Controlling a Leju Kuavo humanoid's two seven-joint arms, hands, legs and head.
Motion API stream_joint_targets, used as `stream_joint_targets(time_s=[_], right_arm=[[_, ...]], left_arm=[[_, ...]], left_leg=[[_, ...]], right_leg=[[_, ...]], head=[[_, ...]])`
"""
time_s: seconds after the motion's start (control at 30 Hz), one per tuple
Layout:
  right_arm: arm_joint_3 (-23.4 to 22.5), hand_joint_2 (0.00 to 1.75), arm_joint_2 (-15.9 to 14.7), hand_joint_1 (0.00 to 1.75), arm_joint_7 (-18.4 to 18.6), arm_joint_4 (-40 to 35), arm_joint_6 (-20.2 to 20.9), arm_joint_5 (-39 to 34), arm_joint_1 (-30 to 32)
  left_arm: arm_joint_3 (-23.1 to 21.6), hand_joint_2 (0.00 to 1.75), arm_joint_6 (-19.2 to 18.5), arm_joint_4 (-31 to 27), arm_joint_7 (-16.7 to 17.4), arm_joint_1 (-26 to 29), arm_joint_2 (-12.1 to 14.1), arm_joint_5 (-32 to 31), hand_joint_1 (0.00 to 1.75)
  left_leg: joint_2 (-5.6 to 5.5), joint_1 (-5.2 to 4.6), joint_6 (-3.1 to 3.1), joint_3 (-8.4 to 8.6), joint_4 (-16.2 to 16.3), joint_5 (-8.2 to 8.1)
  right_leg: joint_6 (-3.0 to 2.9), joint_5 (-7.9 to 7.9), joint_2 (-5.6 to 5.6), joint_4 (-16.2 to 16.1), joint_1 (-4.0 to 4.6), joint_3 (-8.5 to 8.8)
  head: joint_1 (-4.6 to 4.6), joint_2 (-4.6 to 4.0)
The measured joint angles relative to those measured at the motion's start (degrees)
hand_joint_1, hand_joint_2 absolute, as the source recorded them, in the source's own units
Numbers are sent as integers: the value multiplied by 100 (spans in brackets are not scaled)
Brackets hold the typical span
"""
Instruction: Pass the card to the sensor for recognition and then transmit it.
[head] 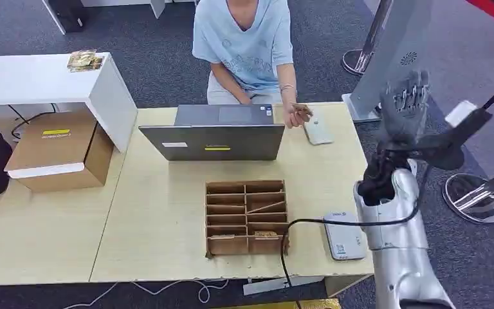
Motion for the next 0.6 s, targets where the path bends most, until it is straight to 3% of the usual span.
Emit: stream_joint_targets(time_s=[0.07,0.13,0.3,0.47,0.6], right_arm=[[-39,175,-46,0,-30,-744,237,-277,781],[-48,175,-94,0,-153,-1409,259,-64,1520],[-48,175,-212,0,-544,-2633,-81,1857,2938],[44,175,-308,0,-649,-3231,-169,3408,3925],[442,175,-308,0,-498,-3226,-946,4445,4265]], left_arm=[[11,0,13,0,-6,5,-35,0,0],[28,0,35,0,-24,3,-72,0,0],[42,0,96,0,-122,20,-184,0,0],[44,0,199,0,-142,41,-247,0,0],[44,0,186,-13,-127,60,-271,0,0]], left_leg=[[2,-1,-1,-1,0,-8],[4,-1,2,-3,0,-14],[5,-1,0,0,-2,-22],[10,-1,-1,0,-3,-28],[14,-1,-2,4,-4,-27]], right_leg=[[6,-5,2,0,-1,-1],[4,-12,3,-1,-1,-2],[-1,-19,5,-1,-2,-2],[0,-20,12,-1,-2,-2],[-1,-18,18,0,-2,-1]], head=[[-5,0],[-2,0],[-2,0],[-4,0],[-4,0]])
